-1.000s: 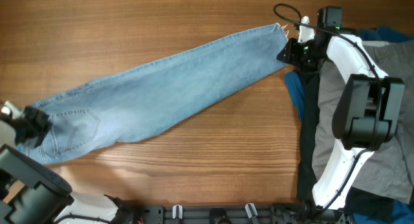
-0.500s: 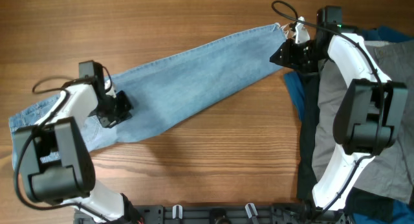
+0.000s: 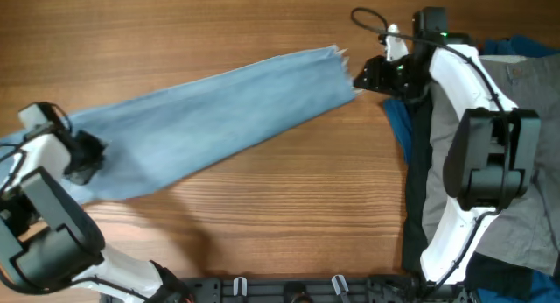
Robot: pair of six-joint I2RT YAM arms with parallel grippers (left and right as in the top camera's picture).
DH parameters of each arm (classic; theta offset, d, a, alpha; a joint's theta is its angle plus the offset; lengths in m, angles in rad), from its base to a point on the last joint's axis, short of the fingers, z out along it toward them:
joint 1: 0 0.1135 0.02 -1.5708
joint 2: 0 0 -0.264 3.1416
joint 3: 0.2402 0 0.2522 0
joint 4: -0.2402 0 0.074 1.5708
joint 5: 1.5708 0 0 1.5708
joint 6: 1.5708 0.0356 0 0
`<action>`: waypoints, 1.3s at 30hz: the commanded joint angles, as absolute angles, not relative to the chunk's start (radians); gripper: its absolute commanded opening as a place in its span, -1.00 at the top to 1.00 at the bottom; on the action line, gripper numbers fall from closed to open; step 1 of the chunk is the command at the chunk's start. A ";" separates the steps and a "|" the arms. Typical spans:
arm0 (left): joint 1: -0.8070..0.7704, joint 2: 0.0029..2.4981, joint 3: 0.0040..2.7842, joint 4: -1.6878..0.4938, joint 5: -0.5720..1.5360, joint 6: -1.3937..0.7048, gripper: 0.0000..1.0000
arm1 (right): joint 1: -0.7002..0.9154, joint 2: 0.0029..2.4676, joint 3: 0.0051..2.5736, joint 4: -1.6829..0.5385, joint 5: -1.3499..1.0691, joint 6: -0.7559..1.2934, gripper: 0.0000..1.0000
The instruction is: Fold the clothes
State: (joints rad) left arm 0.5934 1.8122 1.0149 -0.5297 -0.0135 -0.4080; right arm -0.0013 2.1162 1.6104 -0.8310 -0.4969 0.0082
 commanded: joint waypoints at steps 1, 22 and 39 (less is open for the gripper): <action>0.617 1.879 1.096 -0.583 -0.259 -0.319 0.92 | 0.048 2.089 1.615 -0.743 -0.286 0.004 -0.39; 0.432 1.547 1.370 -0.904 0.035 -0.183 0.39 | 0.209 2.291 1.614 -0.563 -0.448 0.046 -0.36; 0.401 1.200 1.369 -1.005 0.071 -0.187 0.39 | -0.054 2.020 1.638 -0.618 -0.407 0.101 0.92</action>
